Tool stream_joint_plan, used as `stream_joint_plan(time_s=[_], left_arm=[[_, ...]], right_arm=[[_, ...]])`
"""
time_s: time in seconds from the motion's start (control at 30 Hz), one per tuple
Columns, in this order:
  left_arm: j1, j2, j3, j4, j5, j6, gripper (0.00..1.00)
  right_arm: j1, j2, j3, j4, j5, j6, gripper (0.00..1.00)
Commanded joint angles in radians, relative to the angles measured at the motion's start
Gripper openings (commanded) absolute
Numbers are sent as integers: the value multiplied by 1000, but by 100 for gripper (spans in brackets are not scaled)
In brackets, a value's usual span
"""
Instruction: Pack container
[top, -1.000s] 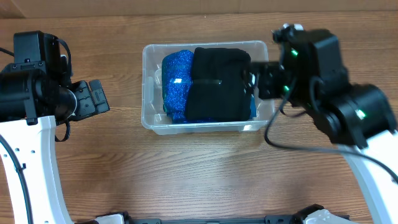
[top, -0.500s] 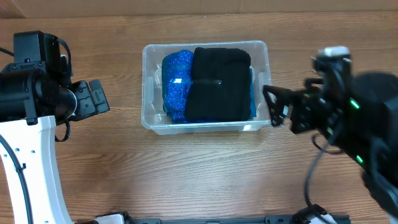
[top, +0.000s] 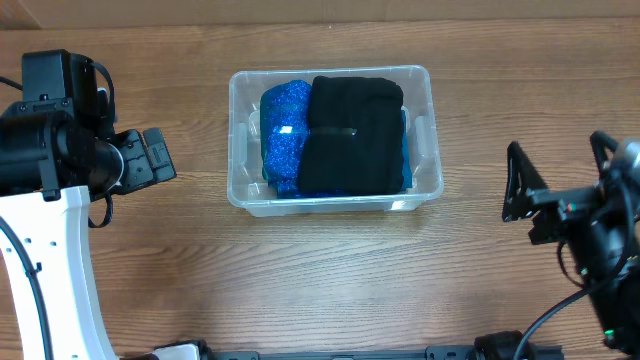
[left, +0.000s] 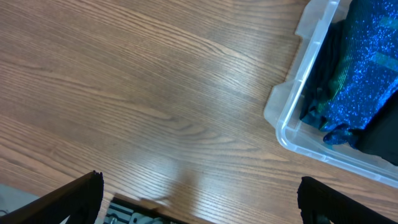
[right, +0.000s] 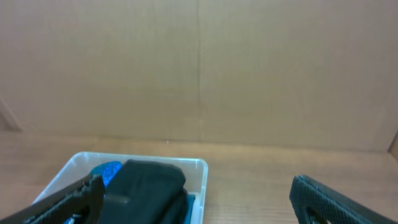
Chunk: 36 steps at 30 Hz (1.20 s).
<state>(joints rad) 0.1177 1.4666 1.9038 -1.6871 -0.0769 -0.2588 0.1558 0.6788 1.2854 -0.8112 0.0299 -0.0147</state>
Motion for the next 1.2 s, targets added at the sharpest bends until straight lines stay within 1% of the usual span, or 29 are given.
stream_joint_plan(time_s=[0.0, 0.13, 0.2, 0.27, 0.37, 0.53, 0.8, 1.17], left_arm=[[-6, 2, -1, -2, -9, -7, 100], [-6, 2, -1, -2, -9, -7, 100], [-6, 2, -1, -2, -9, -7, 100], [-6, 2, -1, -2, -9, -7, 100], [-6, 2, -1, -2, -8, -7, 100], [-6, 2, -1, -2, -9, -7, 100], [-6, 2, -1, -2, -8, -7, 100], [-6, 2, -1, -2, -9, -7, 100]], right_arm=[[-12, -138, -212, 45, -5, -12, 100], [-36, -301, -418, 52, -4, -13, 100], [-89, -390, -537, 90, 7, -13, 100], [-123, -442, -613, 103, 6, -13, 100], [-138, -513, -717, 129, 6, -13, 100], [-180, -587, -887, 202, 2, -2, 100], [-204, -676, -1034, 217, 2, 15, 100], [-204, -676, -1133, 224, 1, 14, 100]])
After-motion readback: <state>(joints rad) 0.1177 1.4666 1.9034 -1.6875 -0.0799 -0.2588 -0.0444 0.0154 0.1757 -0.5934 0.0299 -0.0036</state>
